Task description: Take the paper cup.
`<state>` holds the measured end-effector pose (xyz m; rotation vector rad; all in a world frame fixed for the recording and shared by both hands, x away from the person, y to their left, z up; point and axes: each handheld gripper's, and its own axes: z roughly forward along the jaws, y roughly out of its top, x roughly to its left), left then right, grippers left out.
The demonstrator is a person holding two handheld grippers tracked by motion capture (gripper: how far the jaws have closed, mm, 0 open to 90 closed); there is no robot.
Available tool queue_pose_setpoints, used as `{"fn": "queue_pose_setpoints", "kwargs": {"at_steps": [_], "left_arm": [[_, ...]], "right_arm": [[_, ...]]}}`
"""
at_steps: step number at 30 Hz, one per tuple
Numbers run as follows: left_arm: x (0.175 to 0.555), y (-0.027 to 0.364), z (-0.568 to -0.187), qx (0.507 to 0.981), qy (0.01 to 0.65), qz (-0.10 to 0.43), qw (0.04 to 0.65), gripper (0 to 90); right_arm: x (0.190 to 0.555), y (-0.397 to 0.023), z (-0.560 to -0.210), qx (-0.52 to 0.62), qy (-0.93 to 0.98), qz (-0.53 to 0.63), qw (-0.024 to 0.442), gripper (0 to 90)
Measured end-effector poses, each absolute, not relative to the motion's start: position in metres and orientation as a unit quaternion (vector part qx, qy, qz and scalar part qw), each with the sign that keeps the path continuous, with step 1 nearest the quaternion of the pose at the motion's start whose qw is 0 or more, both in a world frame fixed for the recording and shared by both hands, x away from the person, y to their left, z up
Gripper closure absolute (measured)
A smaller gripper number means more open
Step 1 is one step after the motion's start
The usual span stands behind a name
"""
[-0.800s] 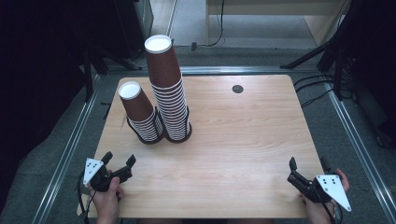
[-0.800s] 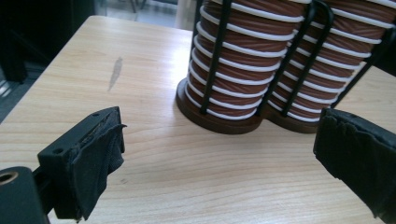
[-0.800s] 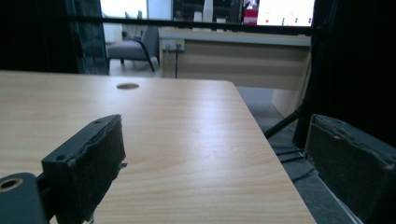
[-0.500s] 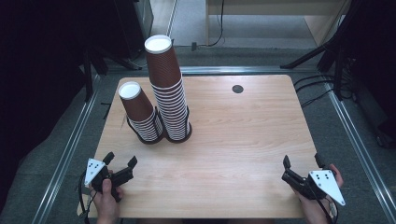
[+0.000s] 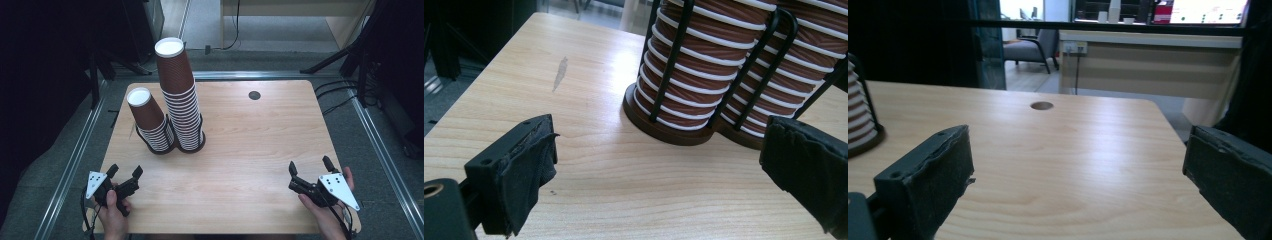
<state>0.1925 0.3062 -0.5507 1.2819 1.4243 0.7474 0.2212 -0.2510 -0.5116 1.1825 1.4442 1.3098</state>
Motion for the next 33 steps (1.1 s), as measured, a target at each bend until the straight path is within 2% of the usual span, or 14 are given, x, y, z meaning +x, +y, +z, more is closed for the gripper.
{"fn": "queue_pose_setpoints", "kwargs": {"at_steps": [14, 33], "left_arm": [[0.195, 0.303, -0.55, 0.549, 0.586, 0.313, 0.507, 1.9], [0.197, 0.3, -0.551, 0.563, 0.575, 0.311, 0.505, 1.9]], "right_arm": [[0.237, -0.195, -0.471, 0.431, 0.574, 0.558, 0.416, 0.7], [0.27, -0.097, -0.419, 0.363, 0.601, 0.589, 0.399, 0.9]]}}
